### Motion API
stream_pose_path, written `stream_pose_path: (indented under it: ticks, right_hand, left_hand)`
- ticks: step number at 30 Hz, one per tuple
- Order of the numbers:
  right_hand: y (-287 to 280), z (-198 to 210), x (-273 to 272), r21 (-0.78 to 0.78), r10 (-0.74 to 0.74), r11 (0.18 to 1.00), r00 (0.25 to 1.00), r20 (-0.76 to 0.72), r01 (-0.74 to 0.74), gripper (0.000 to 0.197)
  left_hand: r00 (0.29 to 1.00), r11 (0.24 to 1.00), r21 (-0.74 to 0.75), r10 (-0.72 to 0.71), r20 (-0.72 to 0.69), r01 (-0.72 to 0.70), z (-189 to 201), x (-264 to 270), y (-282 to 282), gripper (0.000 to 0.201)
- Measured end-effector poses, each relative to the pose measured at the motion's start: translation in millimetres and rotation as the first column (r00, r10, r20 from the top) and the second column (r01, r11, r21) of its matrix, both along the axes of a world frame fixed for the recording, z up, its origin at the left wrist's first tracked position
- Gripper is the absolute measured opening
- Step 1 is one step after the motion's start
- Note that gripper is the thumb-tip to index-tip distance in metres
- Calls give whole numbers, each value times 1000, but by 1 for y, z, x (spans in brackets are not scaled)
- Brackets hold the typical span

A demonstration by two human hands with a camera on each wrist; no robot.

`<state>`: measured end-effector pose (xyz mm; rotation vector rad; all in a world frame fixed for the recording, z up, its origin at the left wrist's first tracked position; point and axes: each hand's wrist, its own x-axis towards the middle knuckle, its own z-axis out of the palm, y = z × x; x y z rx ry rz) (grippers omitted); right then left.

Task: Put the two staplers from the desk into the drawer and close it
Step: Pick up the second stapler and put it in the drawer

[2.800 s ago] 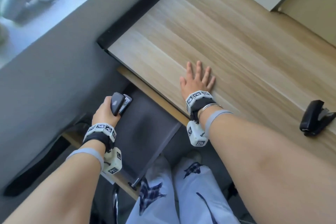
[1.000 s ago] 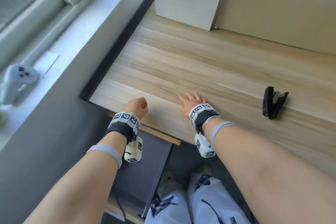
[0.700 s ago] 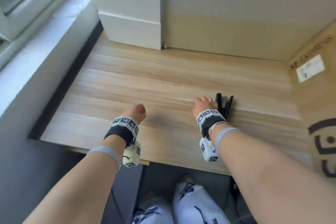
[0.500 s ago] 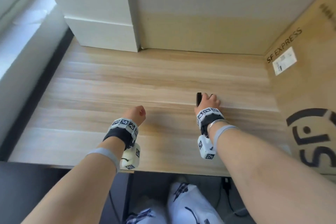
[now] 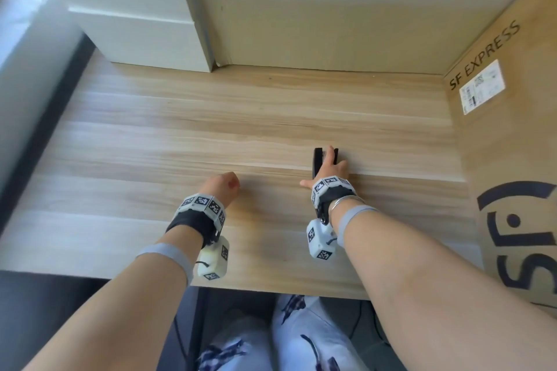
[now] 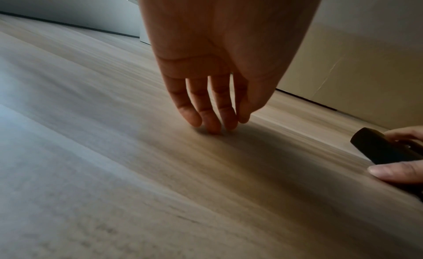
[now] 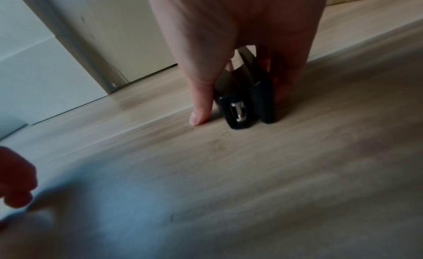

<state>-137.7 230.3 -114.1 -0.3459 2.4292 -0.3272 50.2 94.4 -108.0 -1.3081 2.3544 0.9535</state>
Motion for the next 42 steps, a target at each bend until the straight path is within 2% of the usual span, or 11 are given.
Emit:
stream_pose_path:
  ticks: [7,9,12,18,22,24,28,31,33,36,42]
  right_hand:
    - [-15,12,16,-186,152,973,986,69,-137,107]
    - [-22,17,28,-198,259,951,961,97,-237,104]
    - [-31,24,53,-165,432,897,894,119,-411,85]
    - [-52,37,112,-268,526,833,844,108,-484,69]
    - [-70,43,156,-331,590,783,798,123,-527,69]
    - [-77,45,177,-377,623,753,768,146,-539,67]
    - [-89,44,214,-362,737,659,662,135,-660,70]
    - [-98,36,228,-314,782,598,622,27,-738,48]
    - [-107,29,236,-325,744,618,666,-54,-716,33]
    - [-118,15,247,-304,662,682,739,-130,-665,30]
    - [-120,-13,258,-10,669,717,693,-269,-697,49]
  left_hand:
    - [998,992,115,55,-32,-51,7,-12,5,27]
    - [992,977,194,104,-68,-89,10,-15,5,35]
    - [961,921,352,232,-153,-166,17,-15,6,47]
    - [815,779,525,525,-247,-343,21,24,1,63]
    - [639,638,623,719,-272,-453,21,66,-6,63]
    - [603,659,564,731,-321,-498,21,88,-12,63]
    - [651,752,410,656,-382,-516,23,148,-23,63]
    - [707,791,336,610,-358,-512,25,195,-29,63]
    - [721,801,291,598,-350,-523,24,229,-30,63]
    - [745,799,225,601,-289,-557,17,278,-26,63]
    - [830,820,185,557,-33,-542,-13,348,-6,49]
